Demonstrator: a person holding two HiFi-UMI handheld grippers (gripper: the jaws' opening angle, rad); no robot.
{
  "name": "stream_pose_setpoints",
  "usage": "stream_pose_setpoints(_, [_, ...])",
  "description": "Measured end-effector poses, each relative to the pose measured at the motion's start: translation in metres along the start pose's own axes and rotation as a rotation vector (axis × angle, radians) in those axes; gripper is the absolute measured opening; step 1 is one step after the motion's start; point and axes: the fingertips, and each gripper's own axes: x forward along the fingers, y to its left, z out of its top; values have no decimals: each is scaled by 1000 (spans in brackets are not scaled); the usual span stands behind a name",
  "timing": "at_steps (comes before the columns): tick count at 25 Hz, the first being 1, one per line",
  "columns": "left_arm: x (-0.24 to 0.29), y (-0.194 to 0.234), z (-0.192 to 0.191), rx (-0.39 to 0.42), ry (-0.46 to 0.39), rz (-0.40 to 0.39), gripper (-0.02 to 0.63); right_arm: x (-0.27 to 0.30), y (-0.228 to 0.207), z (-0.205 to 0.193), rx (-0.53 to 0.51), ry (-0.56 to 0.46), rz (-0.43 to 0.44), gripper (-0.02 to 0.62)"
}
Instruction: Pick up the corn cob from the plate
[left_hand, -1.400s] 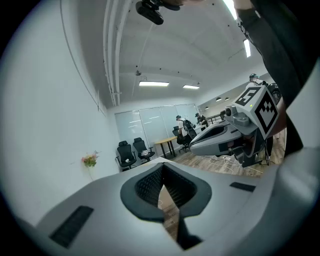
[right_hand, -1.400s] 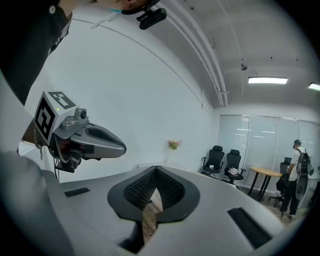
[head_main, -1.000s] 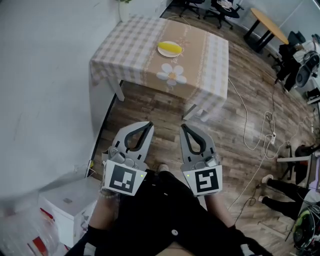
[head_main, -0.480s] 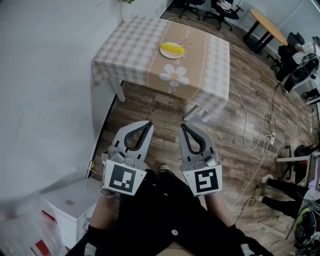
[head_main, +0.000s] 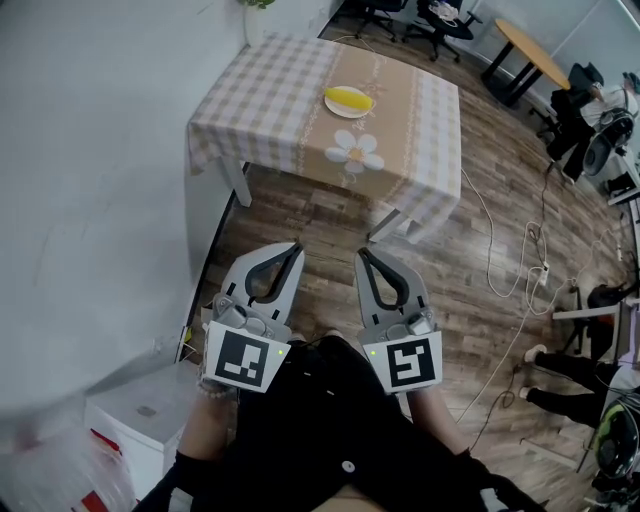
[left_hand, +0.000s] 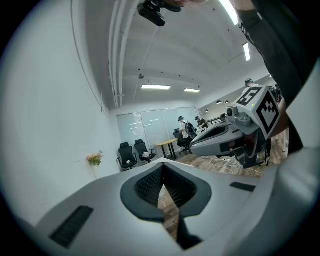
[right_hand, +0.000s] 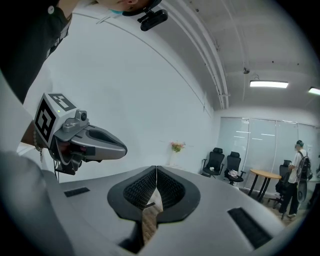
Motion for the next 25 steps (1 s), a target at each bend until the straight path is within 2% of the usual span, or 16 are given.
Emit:
stream_pose_setpoints(9, [-15, 4, -11, -5, -1, -19, 12, -3, 20, -8, 14, 27, -23, 40])
stream_pose_setpoints(19, [-8, 15, -13, -67, -1, -22, 12, -2, 6, -15, 37, 48, -52, 40])
stream_pose_setpoints(25, [6, 18, -8, -63, -8, -17, 12, 10, -6, -12, 31, 26, -37, 40])
